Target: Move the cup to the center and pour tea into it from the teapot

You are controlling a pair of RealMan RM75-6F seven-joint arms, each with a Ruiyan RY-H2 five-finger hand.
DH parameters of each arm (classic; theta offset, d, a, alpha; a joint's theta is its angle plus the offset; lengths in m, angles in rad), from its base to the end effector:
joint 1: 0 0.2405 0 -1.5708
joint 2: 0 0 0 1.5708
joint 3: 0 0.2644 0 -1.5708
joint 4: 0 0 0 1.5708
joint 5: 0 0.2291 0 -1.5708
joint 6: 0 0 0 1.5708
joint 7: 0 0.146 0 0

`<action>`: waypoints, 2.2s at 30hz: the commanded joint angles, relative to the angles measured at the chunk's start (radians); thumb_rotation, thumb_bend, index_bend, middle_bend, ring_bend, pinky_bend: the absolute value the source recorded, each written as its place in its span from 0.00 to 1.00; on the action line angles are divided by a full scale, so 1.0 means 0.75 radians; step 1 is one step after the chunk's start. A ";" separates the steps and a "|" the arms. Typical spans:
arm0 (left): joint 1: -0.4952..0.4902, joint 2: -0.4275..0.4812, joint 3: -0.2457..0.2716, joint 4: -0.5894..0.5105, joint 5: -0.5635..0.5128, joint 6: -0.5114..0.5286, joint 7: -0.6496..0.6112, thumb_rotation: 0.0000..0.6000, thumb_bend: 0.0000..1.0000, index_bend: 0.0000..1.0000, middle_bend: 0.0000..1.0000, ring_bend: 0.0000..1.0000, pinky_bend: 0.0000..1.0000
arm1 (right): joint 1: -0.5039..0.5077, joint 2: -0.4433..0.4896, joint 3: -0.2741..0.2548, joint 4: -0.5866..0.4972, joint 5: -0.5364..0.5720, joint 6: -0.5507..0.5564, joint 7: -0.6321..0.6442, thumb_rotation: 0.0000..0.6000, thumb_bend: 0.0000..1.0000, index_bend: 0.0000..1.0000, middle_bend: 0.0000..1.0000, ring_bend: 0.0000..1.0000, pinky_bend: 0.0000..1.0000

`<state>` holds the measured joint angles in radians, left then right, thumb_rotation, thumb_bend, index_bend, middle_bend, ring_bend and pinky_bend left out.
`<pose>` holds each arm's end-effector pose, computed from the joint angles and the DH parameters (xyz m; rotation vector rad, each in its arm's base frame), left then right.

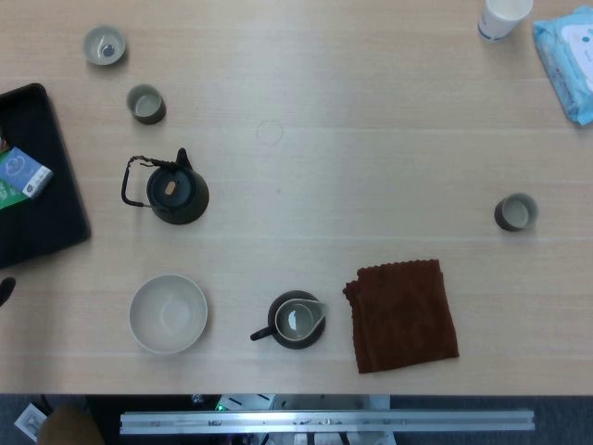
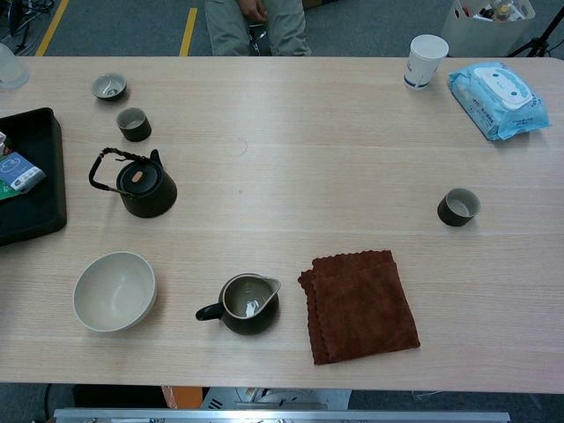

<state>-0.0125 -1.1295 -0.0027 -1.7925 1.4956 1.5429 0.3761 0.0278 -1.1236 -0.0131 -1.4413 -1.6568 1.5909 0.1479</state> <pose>-0.2985 0.1499 0.1286 -1.4091 -0.8084 -0.7080 -0.3479 -0.1522 0.1567 1.4756 -0.8447 0.9543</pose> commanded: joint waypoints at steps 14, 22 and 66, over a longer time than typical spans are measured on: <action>-0.031 0.010 -0.016 -0.023 0.018 -0.025 0.028 1.00 0.12 0.17 0.25 0.17 0.17 | 0.003 -0.004 0.012 0.021 0.008 0.005 0.028 1.00 0.09 0.38 0.33 0.24 0.32; -0.099 0.056 -0.042 -0.064 0.022 -0.108 -0.013 1.00 0.12 0.17 0.27 0.17 0.17 | 0.011 -0.005 0.035 0.008 0.007 0.025 0.019 1.00 0.09 0.35 0.33 0.24 0.32; -0.577 -0.240 -0.141 0.331 -0.542 -0.715 0.050 0.00 0.08 0.27 0.28 0.17 0.08 | 0.043 0.037 0.068 -0.130 0.065 -0.033 -0.073 1.00 0.09 0.35 0.33 0.24 0.32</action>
<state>-0.4383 -1.2974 -0.1099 -1.5590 1.0956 1.0116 0.4076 0.0607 -1.0962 0.0386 -1.5395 -1.6088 1.5657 0.0925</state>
